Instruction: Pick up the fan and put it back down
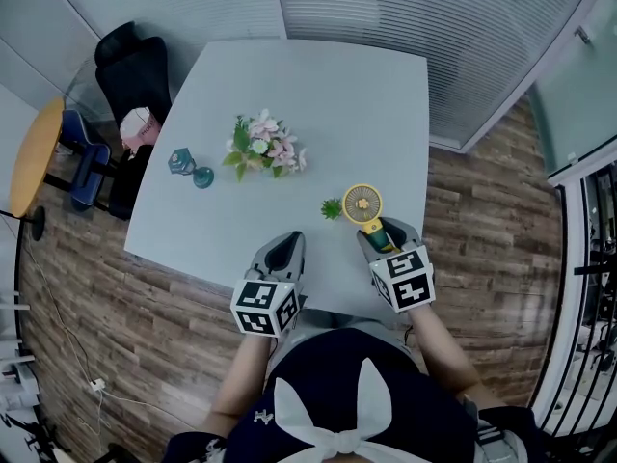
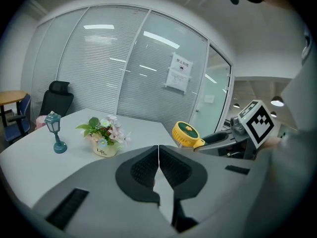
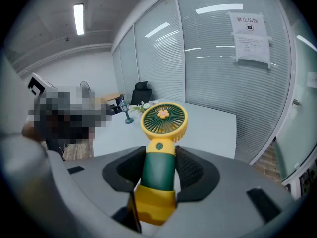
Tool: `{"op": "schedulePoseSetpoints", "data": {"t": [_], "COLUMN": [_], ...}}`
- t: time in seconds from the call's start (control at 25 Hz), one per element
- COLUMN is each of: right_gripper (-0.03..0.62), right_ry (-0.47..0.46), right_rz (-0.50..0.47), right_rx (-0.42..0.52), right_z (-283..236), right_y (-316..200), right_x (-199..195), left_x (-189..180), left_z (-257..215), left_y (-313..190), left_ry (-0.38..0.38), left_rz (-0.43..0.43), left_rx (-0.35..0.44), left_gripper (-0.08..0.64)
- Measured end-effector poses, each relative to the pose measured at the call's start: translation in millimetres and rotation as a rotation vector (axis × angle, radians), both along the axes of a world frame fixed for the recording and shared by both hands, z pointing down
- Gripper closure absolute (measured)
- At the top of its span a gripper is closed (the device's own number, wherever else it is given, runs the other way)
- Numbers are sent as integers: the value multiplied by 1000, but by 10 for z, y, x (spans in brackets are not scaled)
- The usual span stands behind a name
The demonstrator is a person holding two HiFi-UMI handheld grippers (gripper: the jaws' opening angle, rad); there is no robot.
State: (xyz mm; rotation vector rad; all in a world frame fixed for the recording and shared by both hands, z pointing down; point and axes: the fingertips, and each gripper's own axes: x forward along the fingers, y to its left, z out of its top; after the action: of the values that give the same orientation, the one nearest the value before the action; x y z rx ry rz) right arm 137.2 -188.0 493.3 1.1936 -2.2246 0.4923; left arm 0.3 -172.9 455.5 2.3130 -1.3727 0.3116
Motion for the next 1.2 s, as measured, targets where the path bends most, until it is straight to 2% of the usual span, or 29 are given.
{"op": "schedulePoseSetpoints", "data": {"t": [0.52, 0.92, 1.2], "right_gripper": [402, 401, 402], "right_ry": [0, -14, -22], "right_rz": [-1, -8, -46], "right_rx": [89, 117, 123], "right_z": [-332, -462, -515], "right_y": [157, 206, 227], "right_x": [-15, -50, -185], "left_x": [20, 40, -91], "left_z": [-48, -83, -90], "left_y": [101, 152, 205], "left_ry": [15, 22, 19], "left_rz": [13, 18, -16], "left_rx": [17, 28, 28], "left_gripper": [537, 537, 537]}}
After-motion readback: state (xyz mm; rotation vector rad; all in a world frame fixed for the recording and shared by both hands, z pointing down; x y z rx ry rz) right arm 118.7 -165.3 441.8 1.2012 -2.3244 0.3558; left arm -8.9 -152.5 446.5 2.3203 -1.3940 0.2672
